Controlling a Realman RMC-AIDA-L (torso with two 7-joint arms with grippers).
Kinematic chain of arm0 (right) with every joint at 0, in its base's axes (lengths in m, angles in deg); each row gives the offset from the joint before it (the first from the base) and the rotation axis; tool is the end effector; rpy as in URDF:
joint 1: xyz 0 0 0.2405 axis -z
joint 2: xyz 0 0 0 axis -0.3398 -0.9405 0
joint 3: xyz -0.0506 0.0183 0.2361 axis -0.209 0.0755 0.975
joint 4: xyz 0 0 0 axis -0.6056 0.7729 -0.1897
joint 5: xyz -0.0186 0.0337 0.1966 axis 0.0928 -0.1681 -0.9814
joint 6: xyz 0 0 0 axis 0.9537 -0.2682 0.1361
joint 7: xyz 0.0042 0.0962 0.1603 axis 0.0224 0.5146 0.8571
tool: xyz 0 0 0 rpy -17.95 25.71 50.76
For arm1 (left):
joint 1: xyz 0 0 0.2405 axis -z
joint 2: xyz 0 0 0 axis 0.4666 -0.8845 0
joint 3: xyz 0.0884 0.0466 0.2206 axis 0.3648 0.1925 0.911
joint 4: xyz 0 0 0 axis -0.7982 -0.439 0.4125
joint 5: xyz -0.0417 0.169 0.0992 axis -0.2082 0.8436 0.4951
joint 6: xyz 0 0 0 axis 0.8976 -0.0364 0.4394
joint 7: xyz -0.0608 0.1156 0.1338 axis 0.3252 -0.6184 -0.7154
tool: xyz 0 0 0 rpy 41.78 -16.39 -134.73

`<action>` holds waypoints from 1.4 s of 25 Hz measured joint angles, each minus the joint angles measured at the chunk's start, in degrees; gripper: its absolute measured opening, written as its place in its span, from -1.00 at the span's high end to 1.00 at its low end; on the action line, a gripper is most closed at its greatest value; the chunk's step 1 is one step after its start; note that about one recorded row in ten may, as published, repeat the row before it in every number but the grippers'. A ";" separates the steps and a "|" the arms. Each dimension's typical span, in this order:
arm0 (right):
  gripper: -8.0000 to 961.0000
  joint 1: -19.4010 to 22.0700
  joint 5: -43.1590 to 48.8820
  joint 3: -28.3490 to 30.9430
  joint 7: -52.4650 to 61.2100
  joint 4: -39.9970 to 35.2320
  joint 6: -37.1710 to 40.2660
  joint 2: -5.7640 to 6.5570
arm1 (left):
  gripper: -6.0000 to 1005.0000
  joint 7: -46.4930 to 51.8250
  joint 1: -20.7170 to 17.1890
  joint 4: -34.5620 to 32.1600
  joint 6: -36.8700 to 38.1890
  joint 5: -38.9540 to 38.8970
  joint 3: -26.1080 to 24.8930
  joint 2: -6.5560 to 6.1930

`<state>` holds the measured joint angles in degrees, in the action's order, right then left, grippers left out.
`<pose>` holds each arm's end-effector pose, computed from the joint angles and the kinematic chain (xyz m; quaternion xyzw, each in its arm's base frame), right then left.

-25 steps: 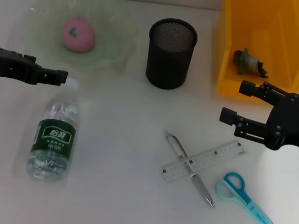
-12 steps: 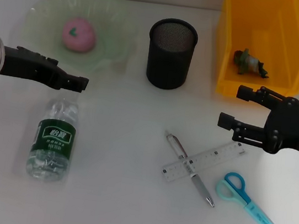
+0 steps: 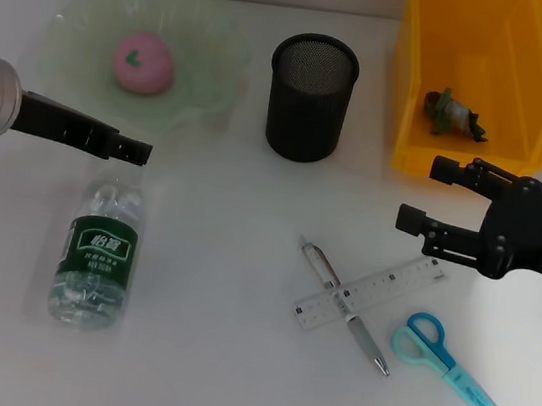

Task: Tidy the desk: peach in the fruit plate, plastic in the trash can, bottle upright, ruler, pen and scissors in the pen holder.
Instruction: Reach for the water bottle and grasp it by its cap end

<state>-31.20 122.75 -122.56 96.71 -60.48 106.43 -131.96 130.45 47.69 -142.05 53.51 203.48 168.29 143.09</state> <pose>0.2266 0.2925 -0.0165 -0.9119 0.2038 0.3087 0.1776 -0.2272 0.3538 -0.0066 -0.8457 -0.4446 0.0408 0.2923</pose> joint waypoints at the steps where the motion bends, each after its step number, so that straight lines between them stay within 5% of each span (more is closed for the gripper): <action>1: -0.76 0.00 0.10 0.03 0.04 -0.03 0.00 0.02 | -0.46 0.81 0.48 0.49 0.08 0.78 0.15 0.01; 15: -0.76 0.00 0.99 0.08 0.78 0.18 -0.80 0.02 | -0.44 2.71 6.25 9.75 -1.13 2.73 -0.12 0.07; 35: -0.76 -0.86 1.28 0.08 0.92 2.11 -2.83 0.01 | -0.41 2.61 9.50 15.56 -3.48 4.07 -0.09 0.12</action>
<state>-32.07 124.02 -122.48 97.63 -58.36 103.60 -131.95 133.06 57.19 -126.49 50.03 207.54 168.20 143.21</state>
